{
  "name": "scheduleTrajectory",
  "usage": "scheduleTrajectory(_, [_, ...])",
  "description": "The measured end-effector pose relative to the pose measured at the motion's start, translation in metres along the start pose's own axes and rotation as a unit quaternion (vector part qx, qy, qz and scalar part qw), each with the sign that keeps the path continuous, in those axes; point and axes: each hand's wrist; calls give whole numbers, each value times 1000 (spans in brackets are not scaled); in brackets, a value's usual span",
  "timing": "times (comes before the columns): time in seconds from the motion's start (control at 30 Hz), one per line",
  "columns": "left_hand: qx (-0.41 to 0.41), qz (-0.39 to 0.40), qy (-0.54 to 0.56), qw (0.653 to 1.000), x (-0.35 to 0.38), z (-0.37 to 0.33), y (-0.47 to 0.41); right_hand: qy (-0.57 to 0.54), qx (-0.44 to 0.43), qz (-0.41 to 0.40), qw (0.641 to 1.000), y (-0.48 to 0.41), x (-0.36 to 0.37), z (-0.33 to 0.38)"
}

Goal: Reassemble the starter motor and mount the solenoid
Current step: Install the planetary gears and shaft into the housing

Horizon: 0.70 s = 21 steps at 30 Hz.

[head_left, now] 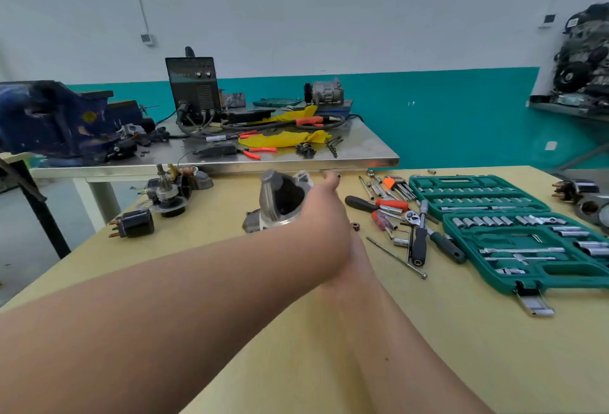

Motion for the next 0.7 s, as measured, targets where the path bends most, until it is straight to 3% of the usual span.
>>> scheduleTrajectory(0.03, [6,-7,-21,1000,0,1,1,23,-7,-3,1000,-2,0,-7])
scheduleTrajectory(0.13, [7,-25,35,999,0,18,9,-161,37,68,984,6,-21,-21])
scheduleTrajectory(0.2, [1,-58,109,992,9,33,16,-189,52,56,979,5,-22,-24])
scheduleTrajectory(0.33, [-44,-155,313,936,45,46,32,-186,36,25,982,0,-25,-23])
scheduleTrajectory(0.4, [-101,-192,453,865,68,38,38,-145,0,21,989,1,-32,-15])
scheduleTrajectory(0.53, [-143,-263,713,634,104,8,42,80,-67,-28,994,10,-32,20])
scheduleTrajectory(0.6, [-140,-279,783,538,111,-8,41,252,-125,-44,959,14,-25,38])
scheduleTrajectory(0.7, [-103,-290,834,459,109,-29,39,489,-212,-59,844,22,-3,57])
Point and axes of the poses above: each hand's wrist, its own y-axis away from the middle knuckle, its own x-axis out of the palm, z = x × y, and after that the axes turned 12 degrees about y, right-handed
